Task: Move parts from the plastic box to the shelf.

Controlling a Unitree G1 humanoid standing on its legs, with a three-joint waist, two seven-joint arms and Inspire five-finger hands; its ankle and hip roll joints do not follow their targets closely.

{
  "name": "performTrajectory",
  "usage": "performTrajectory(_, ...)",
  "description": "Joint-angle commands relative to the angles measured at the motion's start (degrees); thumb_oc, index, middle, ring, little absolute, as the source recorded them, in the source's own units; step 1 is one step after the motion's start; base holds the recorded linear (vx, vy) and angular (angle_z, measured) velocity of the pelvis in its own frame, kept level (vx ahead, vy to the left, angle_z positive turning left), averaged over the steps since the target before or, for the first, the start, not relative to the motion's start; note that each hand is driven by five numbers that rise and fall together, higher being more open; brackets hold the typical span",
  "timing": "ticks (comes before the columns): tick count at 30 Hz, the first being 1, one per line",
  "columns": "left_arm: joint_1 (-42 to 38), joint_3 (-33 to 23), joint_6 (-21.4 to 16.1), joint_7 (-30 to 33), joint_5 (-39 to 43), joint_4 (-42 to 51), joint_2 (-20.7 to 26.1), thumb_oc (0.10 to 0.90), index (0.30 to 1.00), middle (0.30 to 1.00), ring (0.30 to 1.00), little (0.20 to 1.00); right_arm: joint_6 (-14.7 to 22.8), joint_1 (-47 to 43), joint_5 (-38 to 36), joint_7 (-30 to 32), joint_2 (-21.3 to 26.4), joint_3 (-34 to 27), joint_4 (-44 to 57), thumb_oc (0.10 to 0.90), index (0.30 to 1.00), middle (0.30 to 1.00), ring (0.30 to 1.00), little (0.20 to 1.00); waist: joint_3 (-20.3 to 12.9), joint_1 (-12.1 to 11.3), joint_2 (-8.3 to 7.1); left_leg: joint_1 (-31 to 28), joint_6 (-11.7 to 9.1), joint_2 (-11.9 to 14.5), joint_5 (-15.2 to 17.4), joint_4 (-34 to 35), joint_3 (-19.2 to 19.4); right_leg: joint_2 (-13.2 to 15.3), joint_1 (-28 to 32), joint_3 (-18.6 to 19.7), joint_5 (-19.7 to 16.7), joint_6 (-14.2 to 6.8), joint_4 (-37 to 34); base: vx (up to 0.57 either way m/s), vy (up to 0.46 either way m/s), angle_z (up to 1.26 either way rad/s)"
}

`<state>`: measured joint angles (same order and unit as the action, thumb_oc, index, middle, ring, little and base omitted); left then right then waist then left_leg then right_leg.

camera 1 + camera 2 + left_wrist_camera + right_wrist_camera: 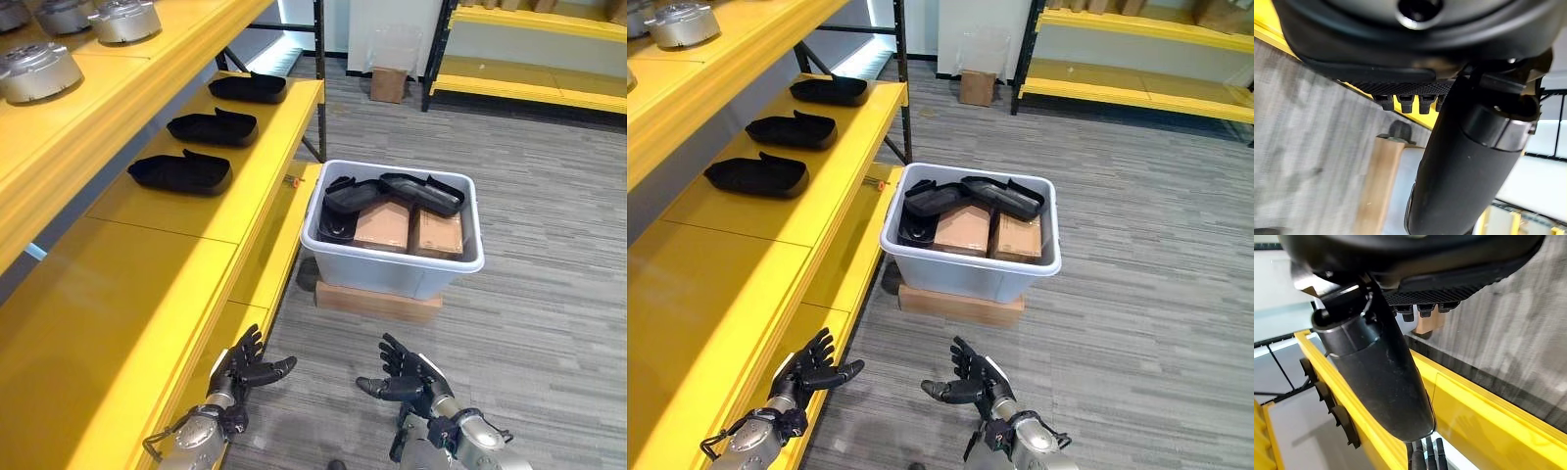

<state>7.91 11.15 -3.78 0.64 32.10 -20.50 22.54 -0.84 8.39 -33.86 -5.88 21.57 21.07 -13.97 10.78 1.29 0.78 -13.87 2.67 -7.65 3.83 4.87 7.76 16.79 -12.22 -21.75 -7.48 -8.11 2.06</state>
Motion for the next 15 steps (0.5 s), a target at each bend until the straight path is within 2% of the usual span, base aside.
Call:
performTrajectory(1,-2.7,-1.4,-5.1,-1.1,-2.6,4.5,0.7,0.9,1.0,1.0,1.0,1.0,4.6,-3.8,-0.9,-1.0,-0.9,-1.6,4.0,0.9,1.0,1.0,1.0,1.0,-3.4,0.4,-2.86,3.0,-3.2,5.5,8.2,-8.8,-2.3,2.7,5.8,2.9,-6.5,-3.8,-6.0,0.47,-0.191,0.47)
performTrajectory(4,-3.6,-1.0,-5.5,-0.7,-1.8,4.9,0.2,0.9,1.0,1.0,1.0,1.0,4.9,-3.9,-2.4,-0.9,-0.3,-2.0,4.3,0.9,1.0,1.0,1.0,1.0,-3.9,1.5,-1.66,1.4,-5.2,8.9,7.9,-11.8,-3.0,-0.1,4.6,2.6,-1.9,-1.8,0.1,0.31,-0.174,0.45)
performTrajectory(5,-3.7,-1.0,-5.5,-0.7,-1.8,4.9,0.2,0.9,1.0,1.0,1.0,1.0,4.9,-3.9,-2.4,-0.9,-0.3,-2.0,4.3,0.9,1.0,1.0,1.0,1.0,-3.9,1.5,-1.58,1.4,-5.3,9.0,8.0,-11.9,-3.0,-0.2,4.6,2.6,-1.7,-1.7,0.3,0.3,-0.218,-0.06)
performTrajectory(6,-4.1,-0.8,-5.9,-0.3,-0.8,5.5,0.3,0.9,1.0,1.0,1.0,1.0,5.1,-3.9,-3.1,-0.9,0.0,-1.9,4.2,0.9,1.0,1.0,1.0,1.0,-3.9,2.2,-1.64,2.9,-7.0,10.7,5.2,-17.1,-4.0,-3.4,5.2,4.2,0.8,0.3,1.8,0.29,-0.236,-0.37)
performTrajectory(7,-4.3,-0.7,-6.0,-0.1,-0.2,5.8,0.3,0.9,1.0,1.0,1.0,1.0,5.2,-4.0,-3.4,-0.8,0.2,-1.8,3.8,0.9,1.0,1.0,1.0,1.0,-3.8,2.0,-1.7,4.2,-7.8,11.7,3.6,-20.9,-4.2,-5.0,6.2,4.6,2.1,1.4,1.5,0.36,-0.316,-0.52)
performTrajectory(8,-4.5,-0.6,-6.2,0.0,0.3,6.1,0.2,0.9,1.0,1.0,1.0,1.0,5.5,-4.0,-3.9,-0.5,0.4,-1.6,3.7,0.9,1.0,1.0,1.0,1.0,-3.6,1.7,-2.05,6.8,-8.6,12.4,1.1,-27.2,-4.7,-6.2,7.4,4.7,3.3,2.7,1.1,0.15,-0.159,-0.51)
performTrajectory(9,-4.5,-0.6,-6.2,0.0,0.3,6.1,0.2,0.9,1.0,1.0,1.0,1.0,5.5,-4.0,-3.9,-0.5,0.4,-1.6,3.7,0.9,1.0,1.0,1.0,1.0,-3.8,1.9,-2.24,7.1,-8.5,12.2,0.9,-27.2,-4.9,-6.0,7.2,4.6,3.2,2.6,1.0,0.23,-0.242,-0.46)
performTrajectory(10,-4.3,-0.7,-6.2,0.6,1.1,6.6,0.0,0.9,1.0,1.0,1.0,1.0,5.6,-4.2,-4.1,-0.3,1.1,-1.6,3.8,0.9,1.0,1.0,1.0,1.0,-2.8,0.9,-2.74,11.7,-9.6,12.9,-4.7,-38.7,-5.9,-8.4,9.9,5.0,5.2,5.2,0.3,0.24,-0.247,-0.59)
performTrajectory(11,-4.1,-1.0,-6.0,0.7,1.7,7.0,-0.1,0.9,1.0,1.0,1.0,1.0,5.6,-4.1,-4.1,-0.2,1.5,-1.7,3.9,0.9,1.0,1.0,1.0,1.0,-2.2,0.3,-3.12,13.5,-10.2,13.4,-7.6,-44.0,-6.2,-9.4,11.2,4.9,6.3,6.3,0.1,0.29,-0.292,-0.47)
performTrajectory(12,-3.7,-1.1,-5.8,0.5,1.9,7.2,-0.1,0.9,1.0,1.0,1.0,1.0,5.7,-4.0,-4.3,-0.1,1.8,-1.7,4.2,0.9,1.0,1.0,1.0,1.0,-1.9,0.0,-3.74,15.0,-10.1,13.2,-8.6,-46.6,-5.9,-9.6,12.1,5.1,6.9,7.0,-0.3,0.14,-0.132,-0.53)
performTrajectory(13,-3.7,-1.1,-5.8,0.5,1.9,7.2,-0.1,0.9,1.0,1.0,1.0,1.0,5.7,-4.0,-4.3,-0.1,1.8,-1.7,4.2,0.9,1.0,1.0,1.0,1.0,-1.9,0.0,-3.68,15.1,-10.1,13.3,-8.5,-46.7,-6.0,-9.7,12.1,5.1,6.9,7.0,-0.3,0.17,-0.157,-0.37)
performTrajectory(14,-3.1,-1.2,-5.5,0.8,1.8,7.6,-0.1,0.9,1.0,1.0,1.0,1.0,5.7,-3.7,-3.8,0.5,2.3,-2.0,4.1,0.9,1.0,1.0,1.0,1.0,-0.9,-0.6,-4.52,18.3,-9.2,14.1,-8.3,-50.4,-4.4,-10.3,13.9,5.0,8.2,7.9,-0.6,0.19,-0.156,-0.36)
performTrajectory(15,-2.8,-1.2,-5.4,0.7,2.0,7.4,-0.3,0.9,1.0,1.0,1.0,1.0,5.7,-3.4,-3.9,0.8,2.3,-2.1,4.0,0.9,1.0,1.0,1.0,1.0,-0.4,-1.0,-4.4,20.4,-8.8,15.7,-6.8,-47.9,-2.7,-10.8,14.7,4.8,8.8,7.8,-0.5,0.19,-0.156,-0.16)
